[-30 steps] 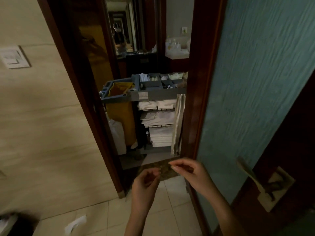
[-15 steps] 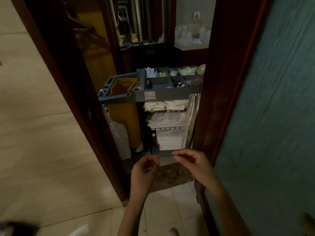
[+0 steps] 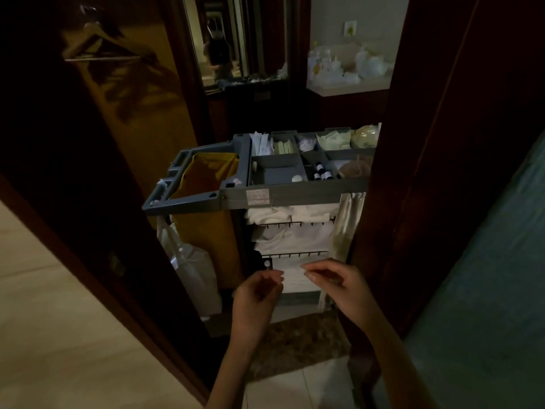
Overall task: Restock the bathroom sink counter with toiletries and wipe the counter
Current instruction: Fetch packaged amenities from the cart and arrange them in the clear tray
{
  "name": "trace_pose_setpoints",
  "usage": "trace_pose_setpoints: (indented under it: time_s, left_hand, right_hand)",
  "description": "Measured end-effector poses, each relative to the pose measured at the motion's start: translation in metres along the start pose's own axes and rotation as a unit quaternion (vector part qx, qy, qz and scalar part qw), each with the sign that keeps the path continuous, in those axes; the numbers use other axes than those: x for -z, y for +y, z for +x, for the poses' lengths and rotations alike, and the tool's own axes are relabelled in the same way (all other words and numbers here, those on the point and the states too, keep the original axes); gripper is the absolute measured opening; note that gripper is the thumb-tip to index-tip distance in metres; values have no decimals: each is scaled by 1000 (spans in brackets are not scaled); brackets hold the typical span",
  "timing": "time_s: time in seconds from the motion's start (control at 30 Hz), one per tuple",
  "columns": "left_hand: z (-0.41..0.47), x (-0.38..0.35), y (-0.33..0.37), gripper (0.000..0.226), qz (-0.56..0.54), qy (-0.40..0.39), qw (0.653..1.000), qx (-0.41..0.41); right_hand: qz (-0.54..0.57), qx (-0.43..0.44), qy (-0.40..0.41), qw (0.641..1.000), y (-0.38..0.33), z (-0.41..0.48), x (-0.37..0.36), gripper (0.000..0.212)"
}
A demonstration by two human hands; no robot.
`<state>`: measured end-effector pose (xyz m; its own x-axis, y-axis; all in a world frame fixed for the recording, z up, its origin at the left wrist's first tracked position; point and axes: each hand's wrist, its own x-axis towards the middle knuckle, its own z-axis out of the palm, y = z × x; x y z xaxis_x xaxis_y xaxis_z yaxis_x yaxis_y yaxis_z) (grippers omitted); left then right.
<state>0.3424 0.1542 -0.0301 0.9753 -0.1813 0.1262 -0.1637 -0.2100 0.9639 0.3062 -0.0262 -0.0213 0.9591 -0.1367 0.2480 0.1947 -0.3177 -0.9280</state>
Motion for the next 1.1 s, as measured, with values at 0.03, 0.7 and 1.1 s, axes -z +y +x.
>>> trace_pose_setpoints:
  time_s: [0.03,0.7,1.1]
  left_hand:
    - [6,-2,-5,25,3,-4,1000,4]
    - [266,-29,-13,18,-52,-91,995,3]
    - [451,-2,-32,21,-12,-96,995,-16]
  right_hand:
    - [-2,-3,-3,1000,6,5,1,18]
    - [0,-105,106,989,49,225,4,16]
    - [-19,-62,91,994,80,406,-29,17]
